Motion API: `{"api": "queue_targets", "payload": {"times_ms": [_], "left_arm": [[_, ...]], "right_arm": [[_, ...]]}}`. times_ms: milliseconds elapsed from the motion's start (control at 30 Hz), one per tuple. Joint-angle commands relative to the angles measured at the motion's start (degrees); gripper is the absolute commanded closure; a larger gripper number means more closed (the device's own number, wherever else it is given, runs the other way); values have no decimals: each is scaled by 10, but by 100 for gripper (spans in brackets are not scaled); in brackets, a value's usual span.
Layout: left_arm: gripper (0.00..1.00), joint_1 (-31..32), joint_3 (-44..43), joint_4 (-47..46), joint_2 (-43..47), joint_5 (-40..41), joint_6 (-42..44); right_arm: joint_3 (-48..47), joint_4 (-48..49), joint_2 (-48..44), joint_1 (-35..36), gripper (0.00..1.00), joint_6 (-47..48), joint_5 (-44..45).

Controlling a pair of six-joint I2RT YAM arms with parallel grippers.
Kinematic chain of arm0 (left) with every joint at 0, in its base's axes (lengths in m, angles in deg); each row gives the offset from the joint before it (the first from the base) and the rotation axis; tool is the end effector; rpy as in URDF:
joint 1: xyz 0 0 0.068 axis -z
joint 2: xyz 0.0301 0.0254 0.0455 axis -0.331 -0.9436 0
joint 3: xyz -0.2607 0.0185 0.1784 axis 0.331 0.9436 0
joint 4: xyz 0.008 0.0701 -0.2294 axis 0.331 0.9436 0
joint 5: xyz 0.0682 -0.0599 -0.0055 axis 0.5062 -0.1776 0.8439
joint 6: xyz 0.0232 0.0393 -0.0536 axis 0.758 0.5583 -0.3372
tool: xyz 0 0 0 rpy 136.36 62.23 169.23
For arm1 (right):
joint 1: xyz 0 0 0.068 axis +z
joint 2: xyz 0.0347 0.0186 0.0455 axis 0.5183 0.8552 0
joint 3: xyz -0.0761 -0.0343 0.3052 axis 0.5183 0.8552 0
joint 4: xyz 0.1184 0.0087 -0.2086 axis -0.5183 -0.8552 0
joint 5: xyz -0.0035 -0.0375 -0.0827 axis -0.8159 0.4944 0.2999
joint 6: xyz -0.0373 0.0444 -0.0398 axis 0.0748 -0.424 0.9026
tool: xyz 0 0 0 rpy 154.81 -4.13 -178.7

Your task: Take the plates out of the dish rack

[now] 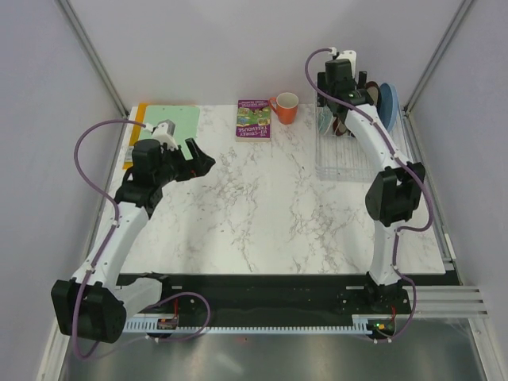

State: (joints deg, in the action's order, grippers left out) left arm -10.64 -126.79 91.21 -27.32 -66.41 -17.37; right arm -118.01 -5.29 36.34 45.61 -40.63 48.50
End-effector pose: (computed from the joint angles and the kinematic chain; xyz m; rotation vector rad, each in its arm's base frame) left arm 0.2200 -0.0492 0.3570 -0.0894 2.0305 -0.6276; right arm 0.4811 0.0942 0.3889 0.1556 2.0456 -0.3236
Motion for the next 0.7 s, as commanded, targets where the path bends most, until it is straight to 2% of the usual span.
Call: {"api": "queue_targets", "payload": {"times_ms": [0,367,500,600,633,667], "left_arm": [[0,-3,4,-23,-18,-2,-6],[2,-3,8,-40,-53,-6,11],[3,-3,19,-53,-48,-8,13],[3,-3,21,-55,-52,-12,15],[3,-3,19,-55,-53,-13,14],[4,-3,20,-56,-53,-14,13]], "right_arm": [[-85,39,43,3,6,30,47],[-183,63,164,3,14,51,63],[-188,67,182,-2,28,50,72],[-182,74,186,-8,45,48,72],[-181,74,185,-9,56,48,72],[-179,74,184,-9,79,50,72]]}}
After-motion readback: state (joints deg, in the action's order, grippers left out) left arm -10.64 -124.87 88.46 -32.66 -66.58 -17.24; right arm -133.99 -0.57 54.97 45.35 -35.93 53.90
